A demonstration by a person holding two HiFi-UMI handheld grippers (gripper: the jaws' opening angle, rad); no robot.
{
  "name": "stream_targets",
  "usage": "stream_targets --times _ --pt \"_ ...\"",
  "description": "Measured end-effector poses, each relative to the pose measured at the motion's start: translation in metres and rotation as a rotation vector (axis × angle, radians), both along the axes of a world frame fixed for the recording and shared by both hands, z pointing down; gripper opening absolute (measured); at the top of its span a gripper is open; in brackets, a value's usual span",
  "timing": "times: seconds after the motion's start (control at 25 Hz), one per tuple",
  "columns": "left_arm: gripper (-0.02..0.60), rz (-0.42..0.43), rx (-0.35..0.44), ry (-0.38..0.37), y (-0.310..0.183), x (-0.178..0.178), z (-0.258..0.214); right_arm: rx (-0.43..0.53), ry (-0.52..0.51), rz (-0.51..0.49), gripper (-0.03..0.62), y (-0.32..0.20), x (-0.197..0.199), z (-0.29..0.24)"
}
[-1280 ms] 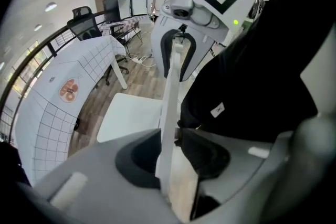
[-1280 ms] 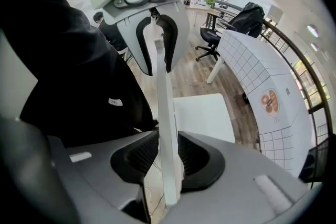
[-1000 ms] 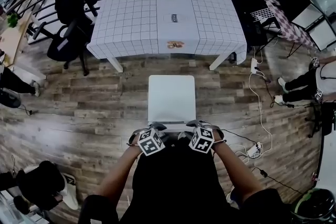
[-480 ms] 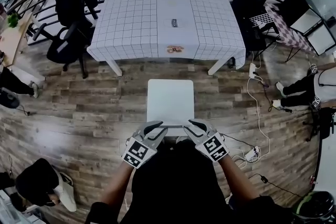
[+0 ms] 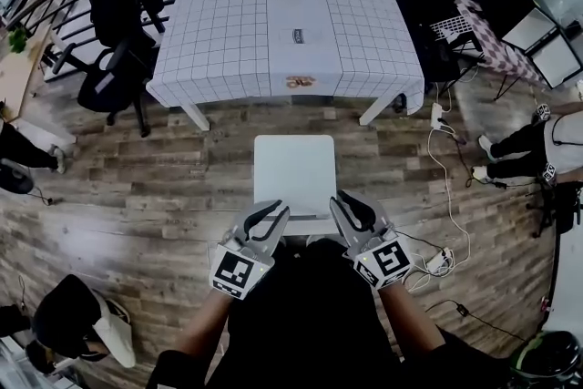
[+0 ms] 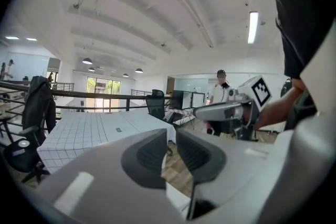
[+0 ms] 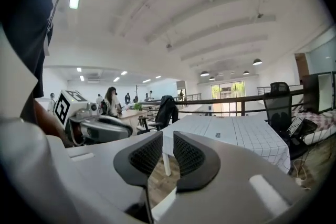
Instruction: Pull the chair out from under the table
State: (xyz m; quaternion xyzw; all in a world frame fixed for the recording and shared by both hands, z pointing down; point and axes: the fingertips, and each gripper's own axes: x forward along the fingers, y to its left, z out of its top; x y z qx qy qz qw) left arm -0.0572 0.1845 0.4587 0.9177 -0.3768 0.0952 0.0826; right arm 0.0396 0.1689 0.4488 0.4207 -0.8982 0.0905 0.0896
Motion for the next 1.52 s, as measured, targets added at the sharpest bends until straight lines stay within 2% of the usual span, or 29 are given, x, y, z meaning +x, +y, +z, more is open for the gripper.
stream_targets --times 0.16,0.28,0.44,0.72,1.12,1.52 --pt "0.039 0.004 0.033 -0.014 -0.006 0.003 -0.007 0.052 -0.024 0.055 0.027 -0.004 0.003 -0.018" --pt "0.011 -0.029 0.045 0.01 -0.012 -0.002 -0.015 0.071 -0.04 0.094 -0.002 -0.006 0.006 -0.026" --pt "0.011 -0.067 0.024 0.062 -0.019 -0.005 -0.027 0.099 -0.04 0.108 -0.002 -0.008 0.005 -0.032" --pt "0.011 -0.061 0.037 0.077 -0.021 -0.009 -0.033 0.172 0.01 0.126 -0.003 -0.009 -0.004 -0.041" --pt "0.011 -0.059 0.051 0.042 -0.022 -0.017 -0.022 0.197 0.013 0.134 -0.003 -0.017 -0.013 -0.045" --pt "0.011 -0.065 0.05 0.06 -0.032 -0.023 -0.026 0.194 0.004 0.158 -0.003 -0.029 -0.014 -0.048"
